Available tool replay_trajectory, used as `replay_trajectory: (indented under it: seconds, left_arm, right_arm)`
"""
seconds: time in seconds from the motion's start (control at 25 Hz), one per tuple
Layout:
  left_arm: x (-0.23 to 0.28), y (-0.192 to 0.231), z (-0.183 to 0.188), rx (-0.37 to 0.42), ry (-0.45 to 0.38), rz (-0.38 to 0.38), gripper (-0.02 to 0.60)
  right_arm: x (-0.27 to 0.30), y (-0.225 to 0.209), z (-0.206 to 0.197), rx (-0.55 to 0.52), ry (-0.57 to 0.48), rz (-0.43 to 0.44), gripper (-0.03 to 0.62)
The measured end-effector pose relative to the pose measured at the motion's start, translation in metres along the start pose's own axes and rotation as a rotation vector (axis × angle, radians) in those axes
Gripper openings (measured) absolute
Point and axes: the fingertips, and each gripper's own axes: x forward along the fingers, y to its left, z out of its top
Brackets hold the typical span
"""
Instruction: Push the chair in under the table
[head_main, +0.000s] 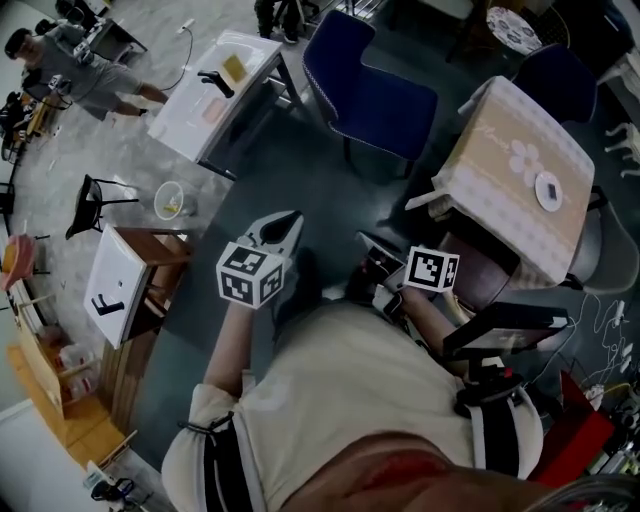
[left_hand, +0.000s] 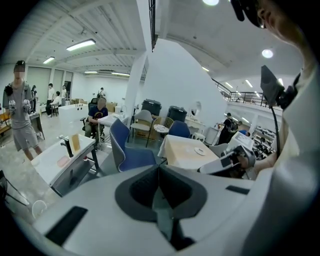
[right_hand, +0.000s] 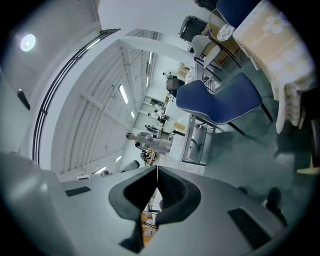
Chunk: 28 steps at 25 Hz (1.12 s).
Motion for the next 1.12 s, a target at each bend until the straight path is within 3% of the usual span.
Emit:
replay_trajectory:
  seconds: [0.44,0.52,0.72,0.88,1.12]
  left_arm:
    - [0.006,0.071,0.041,0.043,-0.074,-0.111,0.009]
    - [0.003,0.089,0.047,0.035,-0.085,-0.124,0.009]
    - [0.002,0.121,0.053,0.021,-0.095,-0.166,0.009]
    - [0.004,0.134,0.053,0.031,-0.085,-0.202,0.009]
    - [0.0,0.159,0.054,0.048,-0.08,-0.228,0.009]
  right_arm:
    - [0.057,0.021,0.034,-0.001,-0.121,-0.055,0.012]
    - [0.068,0.023,0.034,0.023,-0.128,-0.104,0.012]
    - [0.099,0.041,0.047,-0.038,-0.17,-0.083,0.012]
    - [0.107,0.038,0.044,0.012,-0.214,-0.136,0.012]
    - [0.131,0.044,0.039,0.013,-0.237,-0.145,0.012]
